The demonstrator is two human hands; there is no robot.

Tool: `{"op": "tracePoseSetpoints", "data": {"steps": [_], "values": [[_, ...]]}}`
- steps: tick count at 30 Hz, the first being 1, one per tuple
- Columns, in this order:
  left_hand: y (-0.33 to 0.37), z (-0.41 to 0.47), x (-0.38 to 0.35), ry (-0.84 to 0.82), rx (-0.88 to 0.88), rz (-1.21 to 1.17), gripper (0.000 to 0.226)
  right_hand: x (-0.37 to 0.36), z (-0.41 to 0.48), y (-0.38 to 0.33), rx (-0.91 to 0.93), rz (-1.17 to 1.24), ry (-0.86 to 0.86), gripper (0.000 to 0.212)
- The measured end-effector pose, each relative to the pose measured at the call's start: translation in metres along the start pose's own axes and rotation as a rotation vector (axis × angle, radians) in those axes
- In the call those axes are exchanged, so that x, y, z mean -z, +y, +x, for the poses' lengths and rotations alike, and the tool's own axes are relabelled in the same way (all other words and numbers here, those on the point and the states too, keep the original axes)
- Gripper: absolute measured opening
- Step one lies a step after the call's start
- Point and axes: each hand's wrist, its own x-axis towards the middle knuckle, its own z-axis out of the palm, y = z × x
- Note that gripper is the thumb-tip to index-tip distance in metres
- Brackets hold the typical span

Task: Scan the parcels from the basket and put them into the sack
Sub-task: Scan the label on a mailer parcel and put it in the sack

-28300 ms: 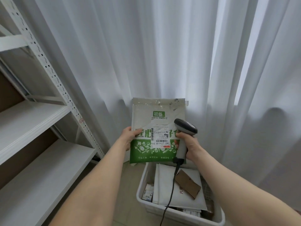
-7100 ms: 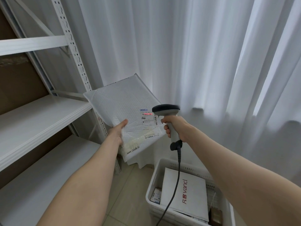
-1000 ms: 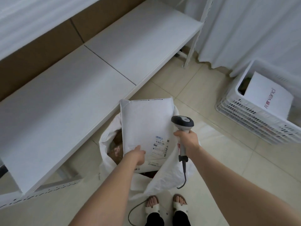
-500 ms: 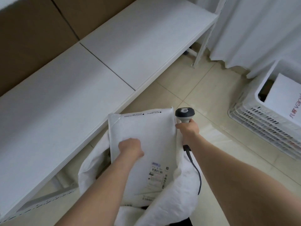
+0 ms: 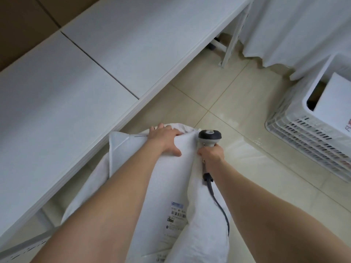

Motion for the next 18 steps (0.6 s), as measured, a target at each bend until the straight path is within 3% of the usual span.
{"op": "tracePoseSetpoints", "data": {"steps": [4,8,10,16,18], "values": [[0.004,-0.025,-0.01,-0.098,-0.08,-0.162,0.064,0.003,-0.027,-0.014,0.028,0.209,-0.004,0.016],[0.016,-0.055,-0.022,-0.045,0.078,-0.036,0.058,0.023,-0.068,-0.039,0.063,0.245,-0.317,0.015],[0.015,-0.068,-0.025,-0.018,0.175,0.016,0.06,0.032,-0.081,-0.046,0.044,0.187,-0.393,0.015],[-0.017,-0.113,-0.024,0.019,0.28,-0.065,0.05,0.016,-0.12,-0.04,0.214,-0.077,-0.097,0.013],[-0.041,-0.131,-0.026,0.087,0.367,-0.081,0.049,-0.001,-0.136,-0.042,0.298,-0.235,0.039,0.028]]}}
